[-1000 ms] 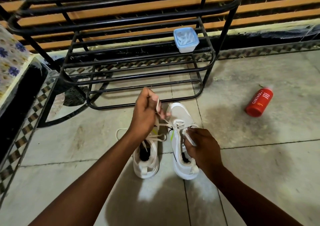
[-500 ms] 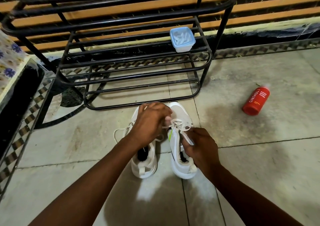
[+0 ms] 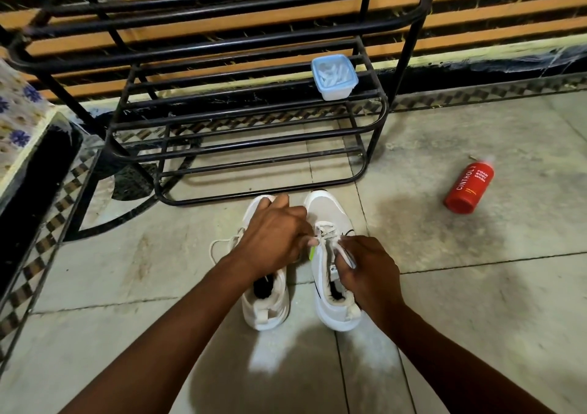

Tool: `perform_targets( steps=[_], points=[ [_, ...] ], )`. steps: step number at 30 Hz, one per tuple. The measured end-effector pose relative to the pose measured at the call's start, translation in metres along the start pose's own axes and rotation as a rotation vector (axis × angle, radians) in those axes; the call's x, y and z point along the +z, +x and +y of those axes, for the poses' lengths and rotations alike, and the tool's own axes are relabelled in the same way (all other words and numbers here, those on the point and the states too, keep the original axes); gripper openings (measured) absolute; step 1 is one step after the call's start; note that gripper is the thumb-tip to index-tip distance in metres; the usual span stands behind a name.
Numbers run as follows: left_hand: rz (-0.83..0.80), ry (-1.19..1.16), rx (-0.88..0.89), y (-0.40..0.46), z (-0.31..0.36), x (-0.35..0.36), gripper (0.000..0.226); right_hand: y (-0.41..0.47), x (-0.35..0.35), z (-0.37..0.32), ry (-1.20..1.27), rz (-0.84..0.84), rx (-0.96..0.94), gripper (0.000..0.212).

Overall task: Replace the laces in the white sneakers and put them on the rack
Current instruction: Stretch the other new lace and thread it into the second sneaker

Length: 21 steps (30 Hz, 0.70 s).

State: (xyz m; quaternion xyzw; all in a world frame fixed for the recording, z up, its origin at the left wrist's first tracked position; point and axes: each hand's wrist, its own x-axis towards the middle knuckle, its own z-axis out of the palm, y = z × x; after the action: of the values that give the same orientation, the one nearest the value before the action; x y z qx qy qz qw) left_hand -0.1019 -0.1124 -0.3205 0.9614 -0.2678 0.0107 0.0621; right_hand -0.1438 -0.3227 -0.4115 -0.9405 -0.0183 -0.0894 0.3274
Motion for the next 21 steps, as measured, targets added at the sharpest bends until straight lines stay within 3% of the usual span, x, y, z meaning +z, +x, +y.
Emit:
perform_targets(
  steps=[3,9,12,16,21],
  points=[
    [0.127,-0.305,-0.118,0.000,0.001,-0.001,0.043,0.000,0.001,0.002,-0.013,-0.002,-0.026,0.024],
    [0.214,-0.155,-0.349,0.005,0.010,0.002,0.033,0.000,0.001,0.001,-0.003,-0.024,0.020,0.022],
    [0.146,-0.028,-0.351,0.005,0.011,0.004,0.033,-0.001,0.001,0.001,-0.019,-0.028,0.016,0.020],
    [-0.008,0.082,-0.337,0.007,0.019,0.007,0.013,0.000,0.002,0.003,-0.042,-0.030,-0.007,0.025],
    [-0.186,0.107,-0.356,0.010,0.024,0.009,0.017,0.001,-0.002,-0.001,-0.084,-0.029,-0.048,0.031]
  ],
)
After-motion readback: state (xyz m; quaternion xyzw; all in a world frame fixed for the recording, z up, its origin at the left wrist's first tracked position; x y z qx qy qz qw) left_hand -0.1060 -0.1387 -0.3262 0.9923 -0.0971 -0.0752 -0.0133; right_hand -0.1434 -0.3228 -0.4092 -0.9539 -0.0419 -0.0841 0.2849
